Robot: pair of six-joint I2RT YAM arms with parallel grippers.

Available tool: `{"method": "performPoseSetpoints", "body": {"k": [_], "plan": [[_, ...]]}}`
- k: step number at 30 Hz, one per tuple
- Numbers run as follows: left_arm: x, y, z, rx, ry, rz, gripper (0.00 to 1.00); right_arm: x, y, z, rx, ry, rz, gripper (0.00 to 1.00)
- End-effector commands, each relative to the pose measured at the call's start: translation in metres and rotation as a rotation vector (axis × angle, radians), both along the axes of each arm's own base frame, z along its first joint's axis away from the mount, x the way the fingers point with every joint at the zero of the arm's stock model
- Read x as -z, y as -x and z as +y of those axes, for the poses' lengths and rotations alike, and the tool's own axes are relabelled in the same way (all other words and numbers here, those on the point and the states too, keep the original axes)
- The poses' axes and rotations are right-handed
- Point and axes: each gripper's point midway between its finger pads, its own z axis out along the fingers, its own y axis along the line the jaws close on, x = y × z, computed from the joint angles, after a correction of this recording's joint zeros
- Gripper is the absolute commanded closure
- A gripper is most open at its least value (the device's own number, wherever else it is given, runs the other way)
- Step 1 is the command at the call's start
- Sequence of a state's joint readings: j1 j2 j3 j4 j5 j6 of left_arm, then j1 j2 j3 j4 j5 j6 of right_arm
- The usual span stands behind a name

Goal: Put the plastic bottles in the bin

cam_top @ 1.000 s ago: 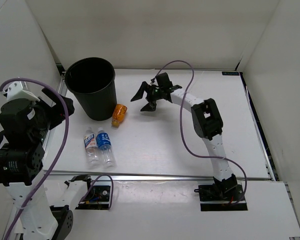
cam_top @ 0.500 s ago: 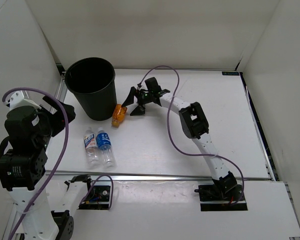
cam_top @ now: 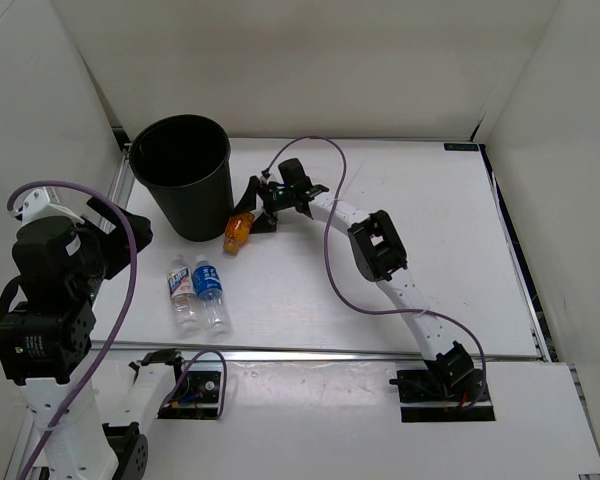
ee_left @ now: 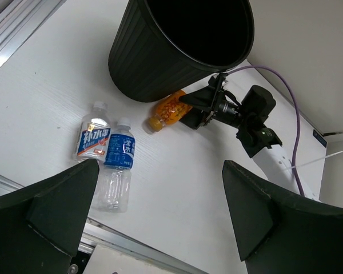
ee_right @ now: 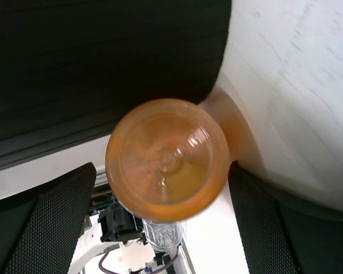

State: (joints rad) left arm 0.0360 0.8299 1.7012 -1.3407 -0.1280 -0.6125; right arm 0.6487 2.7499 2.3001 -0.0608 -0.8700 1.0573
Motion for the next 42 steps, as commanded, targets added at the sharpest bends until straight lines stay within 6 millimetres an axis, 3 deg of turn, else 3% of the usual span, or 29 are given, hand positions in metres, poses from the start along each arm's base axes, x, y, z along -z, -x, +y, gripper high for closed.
{"method": "performPoseSetpoints", "body": {"k": [1,6,17,23,24,25,26,27,28,31,33,34,35,37,38,39,42], "plan": [[0.007,0.003,-0.002,0.006,0.010,0.029,0.00,0.014,0.001,0.009,-0.004,-0.005,0.000,0.00],[0.011,0.002,-0.001,0.015,-0.009,0.051,0.00,0.022,-0.001,0.010,0.010,-0.002,0.012,0.03],[0.012,0.002,-0.003,0.044,-0.026,0.064,0.00,0.037,0.012,0.003,-0.011,0.010,0.069,0.46],[0.010,0.004,-0.003,0.048,-0.035,0.056,0.00,0.031,0.013,-0.037,-0.007,0.057,0.058,0.63],[0.008,0.003,-0.003,0.051,-0.044,0.044,0.00,0.006,0.016,-0.039,-0.015,0.044,0.019,0.66],[0.006,0.001,-0.001,0.043,-0.048,0.035,0.00,-0.001,0.014,-0.049,-0.009,0.048,0.005,0.67],[0.001,0.001,-0.001,0.042,-0.050,0.008,0.00,-0.034,0.010,-0.062,-0.005,0.027,-0.069,0.69],[0.001,0.001,-0.001,0.042,-0.050,0.008,0.00,-0.032,0.013,-0.072,0.011,0.053,-0.070,0.70],[-0.005,0.001,0.001,0.033,-0.054,-0.013,0.00,-0.046,0.012,-0.079,0.022,0.053,-0.105,0.70],[-0.005,0.001,0.001,0.033,-0.055,-0.013,0.00,-0.129,0.002,-0.092,0.050,-0.008,-0.281,0.70],[-0.007,0.000,-0.004,0.067,-0.060,-0.021,0.00,-0.164,-0.005,-0.090,0.062,-0.035,-0.353,0.71],[-0.007,0.000,-0.004,0.067,-0.060,-0.021,0.00,-0.210,-0.015,-0.085,0.083,-0.092,-0.458,0.71],[-0.005,-0.004,-0.006,0.080,-0.054,-0.011,0.00,-0.239,-0.017,-0.083,0.099,-0.138,-0.493,0.71],[-0.006,-0.004,-0.013,0.115,-0.038,-0.006,0.00,-0.267,-0.030,-0.075,0.131,-0.206,-0.539,0.71],[-0.004,-0.003,-0.016,0.129,-0.031,0.003,0.00,-0.303,-0.029,-0.069,0.145,-0.275,-0.601,0.71],[-0.002,-0.006,-0.018,0.142,-0.024,0.014,0.00,-0.325,-0.033,-0.066,0.173,-0.342,-0.628,0.71],[-0.001,-0.008,-0.028,0.198,-0.009,0.022,0.00,-0.361,-0.034,-0.053,0.247,-0.453,-0.717,0.71]]}}
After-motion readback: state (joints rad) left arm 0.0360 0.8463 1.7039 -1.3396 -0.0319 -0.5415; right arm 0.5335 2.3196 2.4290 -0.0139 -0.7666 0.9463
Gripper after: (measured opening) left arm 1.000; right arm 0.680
